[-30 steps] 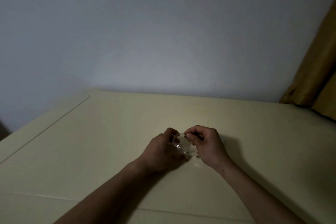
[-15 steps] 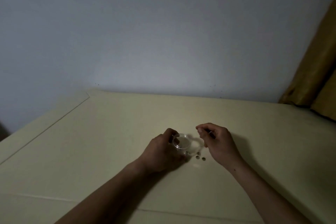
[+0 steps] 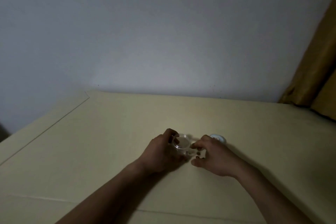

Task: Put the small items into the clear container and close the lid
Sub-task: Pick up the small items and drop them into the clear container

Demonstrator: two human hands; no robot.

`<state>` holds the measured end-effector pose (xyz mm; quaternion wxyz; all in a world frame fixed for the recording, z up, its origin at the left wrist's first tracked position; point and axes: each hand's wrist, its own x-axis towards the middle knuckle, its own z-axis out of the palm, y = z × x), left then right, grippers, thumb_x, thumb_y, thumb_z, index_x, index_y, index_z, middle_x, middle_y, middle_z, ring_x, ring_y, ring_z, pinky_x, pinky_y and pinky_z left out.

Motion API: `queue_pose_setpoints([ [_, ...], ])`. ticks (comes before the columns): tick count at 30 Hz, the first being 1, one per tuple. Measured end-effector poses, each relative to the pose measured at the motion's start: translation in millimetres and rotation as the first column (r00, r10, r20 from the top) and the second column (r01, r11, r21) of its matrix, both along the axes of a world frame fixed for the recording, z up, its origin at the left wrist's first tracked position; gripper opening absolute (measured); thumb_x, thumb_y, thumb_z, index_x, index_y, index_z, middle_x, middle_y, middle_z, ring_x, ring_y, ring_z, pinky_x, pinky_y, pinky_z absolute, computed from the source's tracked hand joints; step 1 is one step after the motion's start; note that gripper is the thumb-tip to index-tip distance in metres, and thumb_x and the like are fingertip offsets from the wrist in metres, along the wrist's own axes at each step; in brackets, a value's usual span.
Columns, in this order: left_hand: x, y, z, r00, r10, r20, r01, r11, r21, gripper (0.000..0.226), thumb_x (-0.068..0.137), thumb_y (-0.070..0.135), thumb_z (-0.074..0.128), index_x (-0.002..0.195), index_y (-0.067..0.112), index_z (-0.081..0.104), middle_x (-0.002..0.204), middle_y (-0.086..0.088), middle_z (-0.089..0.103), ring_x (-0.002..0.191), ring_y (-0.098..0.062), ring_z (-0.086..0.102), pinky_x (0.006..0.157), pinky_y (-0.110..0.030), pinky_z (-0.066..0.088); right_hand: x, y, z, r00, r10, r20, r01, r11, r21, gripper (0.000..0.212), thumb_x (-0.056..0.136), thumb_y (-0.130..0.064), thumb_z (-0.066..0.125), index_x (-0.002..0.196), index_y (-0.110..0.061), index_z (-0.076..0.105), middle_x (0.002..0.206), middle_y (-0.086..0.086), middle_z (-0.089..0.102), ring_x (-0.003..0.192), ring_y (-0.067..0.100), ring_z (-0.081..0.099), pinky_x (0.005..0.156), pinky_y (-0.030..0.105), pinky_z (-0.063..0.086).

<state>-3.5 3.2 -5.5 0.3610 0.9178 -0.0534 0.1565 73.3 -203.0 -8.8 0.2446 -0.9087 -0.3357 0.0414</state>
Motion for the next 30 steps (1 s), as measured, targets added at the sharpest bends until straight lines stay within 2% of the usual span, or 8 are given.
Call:
queue_pose_setpoints([
  [4,-0.9,-0.2,1.2,1.0,0.0,-0.013,0.0,1.0,-0.003,0.065,0.071,0.039,0.085,0.122,0.015,0.052,0.111,-0.003,0.073,0.1,-0.025,0.068,0.088,-0.041,0.054,-1.4,2.8,-0.3,1.0,-0.005,0.017,0.005,1.0,-0.007,0.036,0.077,-0.039,0.073,0.112,-0.032,0.065,0.101,-0.015,0.052,0.09,0.002,0.055,0.082,0.023,0.046],
  [9,0.3,-0.2,1.0,1.0,0.007,-0.026,-0.007,1.0,0.005,0.066,0.071,0.042,0.085,0.122,0.017,0.051,0.112,-0.001,0.073,0.1,-0.023,0.068,0.088,-0.039,0.054,-0.9,3.8,-0.8,0.999,-0.02,0.029,0.019,0.999,0.029,0.015,0.082,-0.027,0.073,0.096,-0.026,0.069,0.093,-0.012,0.057,0.077,-0.004,0.053,0.068,0.013,0.037],
  [13,0.1,0.3,-0.6,1.0,0.012,-0.015,-0.012,1.0,-0.005,0.065,0.069,0.045,0.084,0.119,0.019,0.051,0.11,0.001,0.073,0.098,-0.021,0.069,0.086,-0.038,0.055,-1.8,4.2,-0.4,0.999,-0.041,0.013,0.041,0.998,0.055,0.004,0.083,-0.02,0.072,0.085,-0.022,0.07,0.085,-0.011,0.062,0.077,-0.001,0.058,0.068,0.016,0.043],
  [15,-0.1,0.4,-1.0,1.0,0.015,-0.013,-0.015,1.0,-0.006,0.066,0.069,0.045,0.085,0.119,0.019,0.052,0.11,0.002,0.073,0.097,-0.02,0.069,0.086,-0.037,0.054,-1.6,4.5,-0.6,0.999,-0.051,0.011,0.05,0.997,0.065,0.007,0.083,-0.016,0.072,0.08,-0.022,0.069,0.081,-0.011,0.063,0.075,-0.001,0.059,0.068,0.018,0.044],
  [21,0.4,-0.4,-0.9,1.0,0.019,-0.018,-0.019,1.0,-0.002,0.066,0.069,0.044,0.085,0.12,0.019,0.051,0.11,0.002,0.073,0.098,-0.02,0.069,0.086,-0.036,0.054,0.3,5.6,-1.5,0.997,-0.077,0.006,0.076,0.992,0.102,0.013,0.078,-0.012,0.075,0.072,-0.023,0.071,0.065,-0.017,0.063,0.068,-0.009,0.059,0.061,0.009,0.041],
  [30,1.0,0.8,-1.5,1.0,0.018,-0.021,-0.018,1.0,0.005,0.065,0.069,0.043,0.085,0.119,0.02,0.051,0.109,0.003,0.073,0.097,-0.02,0.068,0.085,-0.036,0.054,1.1,4.1,-1.1,0.996,-0.091,0.007,0.089,0.984,0.153,0.012,0.076,-0.01,0.074,0.071,-0.021,0.074,0.063,-0.014,0.065,0.072,-0.01,0.059,0.061,0.009,0.043],
])
